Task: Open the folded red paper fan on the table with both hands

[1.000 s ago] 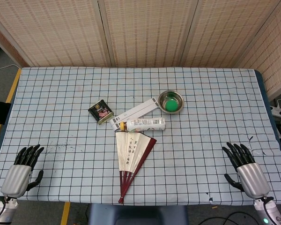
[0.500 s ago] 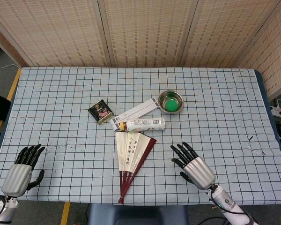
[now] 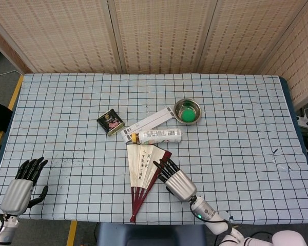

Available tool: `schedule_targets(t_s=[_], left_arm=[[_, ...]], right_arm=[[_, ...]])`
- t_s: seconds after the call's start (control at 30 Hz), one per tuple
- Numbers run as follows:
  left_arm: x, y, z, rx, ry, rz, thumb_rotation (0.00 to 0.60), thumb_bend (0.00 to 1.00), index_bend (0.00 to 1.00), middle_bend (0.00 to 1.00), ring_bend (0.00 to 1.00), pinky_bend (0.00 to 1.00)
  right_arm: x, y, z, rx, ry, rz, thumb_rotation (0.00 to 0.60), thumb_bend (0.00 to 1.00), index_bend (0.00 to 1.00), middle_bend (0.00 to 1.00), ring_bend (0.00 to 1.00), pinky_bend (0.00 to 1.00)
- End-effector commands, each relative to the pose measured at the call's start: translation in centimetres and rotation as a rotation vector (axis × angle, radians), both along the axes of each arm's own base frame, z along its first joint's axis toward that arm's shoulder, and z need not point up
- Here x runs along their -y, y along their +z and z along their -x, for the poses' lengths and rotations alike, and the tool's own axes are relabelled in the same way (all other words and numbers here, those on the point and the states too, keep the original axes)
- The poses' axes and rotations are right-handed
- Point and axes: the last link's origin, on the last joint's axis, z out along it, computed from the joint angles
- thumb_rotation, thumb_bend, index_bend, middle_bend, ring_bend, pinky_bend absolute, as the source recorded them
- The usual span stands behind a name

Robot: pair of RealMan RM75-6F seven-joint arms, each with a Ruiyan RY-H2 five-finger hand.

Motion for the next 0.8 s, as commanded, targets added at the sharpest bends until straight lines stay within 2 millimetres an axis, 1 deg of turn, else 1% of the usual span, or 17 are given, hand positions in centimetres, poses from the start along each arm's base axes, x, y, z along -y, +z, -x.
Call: schedule_targets(t_s=[0.03,0.3,0.53,0.67,0.73,0.77,0.8], left_arm=[[0.0,0.0,0.0,0.000,0.002,0.002,0.600,0.44,0.00,0.00,0.00,0.02],[0.1,0.1,0.2,0.000,0.004,-0.002,0.600,0.44,0.00,0.00,0.00,0.02],[0.2,0.3,0.3,-0.003,0.008,-0.014,0.600,0.44,0.00,0.00,0.00,0.02],[0.3,0.4,0.4,-0.007,0.008,-0.019,0.600,0.44,0.00,0.00,0.00,0.02],[0.3,0.5,0.4,-0.008,0.006,-0.024,0.600,0.44,0.00,0.00,0.00,0.02],[0.3,0.5,0.4,-0.008,0.006,-0.025,0.600,0.44,0.00,0.00,0.00,0.02],[0.3,0.5,0.4,-0.008,0.006,-0.026,0.600,0.44,0.00,0.00,0.00,0.02]], right_arm=[[0.5,-1.3,-1.3,0.011,0.011,0.009,0.600,0.18,0.41,0.00,0.00,0.00],[1.3,-3.3,-2.6,0.001,0.014,0.015,0.600,0.18,0.45,0.00,0.00,0.00],[1.6,-4.8,-3.7,-0.007,0.028,0.021,0.600,0.18,0.47,0.00,0.00,0.00],[1.8,-5.4,-4.2,0.008,0.022,0.020,0.600,0.18,0.54,0.01,0.00,0.00],[1.8,-5.5,-4.5,0.025,0.028,0.024,0.600,0.20,0.58,0.04,0.00,0.00],[1.9,-5.5,-4.6,0.031,0.037,0.024,0.600,0.25,0.62,0.07,0.00,0.00],[1.9,-5.3,-4.7,0.039,0.049,0.028,0.600,0.32,0.65,0.08,0.00,0.00]])
